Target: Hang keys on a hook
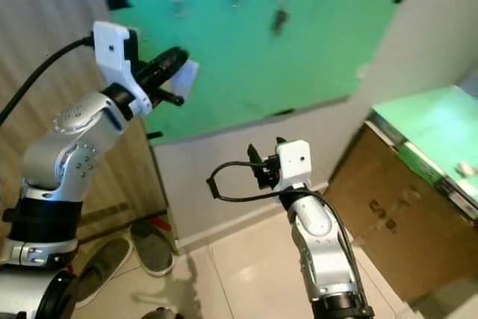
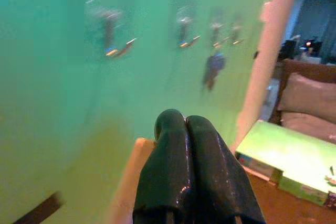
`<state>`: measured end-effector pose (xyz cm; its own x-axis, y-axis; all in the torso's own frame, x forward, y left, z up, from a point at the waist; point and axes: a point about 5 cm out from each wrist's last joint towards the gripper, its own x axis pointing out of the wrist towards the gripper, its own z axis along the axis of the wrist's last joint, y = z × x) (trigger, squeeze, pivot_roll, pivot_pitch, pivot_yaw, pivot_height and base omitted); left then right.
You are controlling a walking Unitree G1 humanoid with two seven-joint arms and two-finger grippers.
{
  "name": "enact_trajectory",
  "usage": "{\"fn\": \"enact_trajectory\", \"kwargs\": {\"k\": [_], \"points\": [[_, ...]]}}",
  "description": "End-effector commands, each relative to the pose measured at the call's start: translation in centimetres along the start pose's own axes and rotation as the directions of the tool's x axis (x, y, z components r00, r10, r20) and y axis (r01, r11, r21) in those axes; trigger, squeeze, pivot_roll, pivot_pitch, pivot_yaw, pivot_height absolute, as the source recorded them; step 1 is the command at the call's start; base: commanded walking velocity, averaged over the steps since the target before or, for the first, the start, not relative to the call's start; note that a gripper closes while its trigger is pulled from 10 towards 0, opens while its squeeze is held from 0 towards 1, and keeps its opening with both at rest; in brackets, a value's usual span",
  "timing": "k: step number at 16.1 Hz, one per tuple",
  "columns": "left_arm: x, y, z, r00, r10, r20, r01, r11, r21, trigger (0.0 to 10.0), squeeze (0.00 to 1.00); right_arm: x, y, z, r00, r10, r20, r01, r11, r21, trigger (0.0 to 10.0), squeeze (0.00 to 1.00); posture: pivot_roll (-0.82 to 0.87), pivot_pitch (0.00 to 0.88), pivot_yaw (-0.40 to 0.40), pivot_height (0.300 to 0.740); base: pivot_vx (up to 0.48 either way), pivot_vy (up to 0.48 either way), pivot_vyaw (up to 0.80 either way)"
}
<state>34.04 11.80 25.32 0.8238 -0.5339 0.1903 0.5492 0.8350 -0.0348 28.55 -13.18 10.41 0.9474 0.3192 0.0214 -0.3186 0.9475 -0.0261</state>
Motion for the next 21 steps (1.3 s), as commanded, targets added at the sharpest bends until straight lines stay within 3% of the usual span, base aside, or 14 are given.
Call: {"fn": "enact_trajectory", "kwargs": {"k": [1,4,9,15,21], "points": [[0.2,-0.4,1.1,0.999,-0.028,0.042,0.027,0.999,0.017,10.0,0.0,0.0,0.0,0.3,1.0,0.0,0.019,0.0,1.0,0.001,10.0,0.23,0.06,0.0,-0.002,0.74,0.0,0.0,0.0],[0.9,-0.2,1.8,0.996,-0.026,0.08,0.029,0.999,-0.026,10.0,0.0,-0.2,0.0,0.4,1.0,-0.001,0.023,0.001,1.0,0.001,10.0,0.23,0.05,0.0,-0.001,0.74,0.0,0.0,0.0],[2.4,0.5,3.1,0.991,-0.019,0.136,0.032,0.995,-0.095,10.0,0.0,-0.3,0.9,2.7,0.985,0.097,0.145,-0.092,0.995,-0.044,10.0,0.23,0.04,0.0,0.003,0.74,0.0,0.0,0.0],[4.0,1.2,2.2,0.992,-0.029,0.126,0.058,0.971,-0.232,10.0,0.0,-0.4,1.5,3.0,0.979,0.121,0.164,-0.114,0.992,-0.047,10.0,0.23,0.03,0.0,0.014,0.74,0.0,0.0,0.0],[5.6,0.8,2.7,0.987,-0.068,0.143,0.098,0.972,-0.215,10.0,0.0,-0.5,1.7,3.3,0.977,0.129,0.171,-0.12,0.991,-0.059,10.0,0.22,0.02,0.0,0.022,0.74,0.0,0.0,0.0]]}}
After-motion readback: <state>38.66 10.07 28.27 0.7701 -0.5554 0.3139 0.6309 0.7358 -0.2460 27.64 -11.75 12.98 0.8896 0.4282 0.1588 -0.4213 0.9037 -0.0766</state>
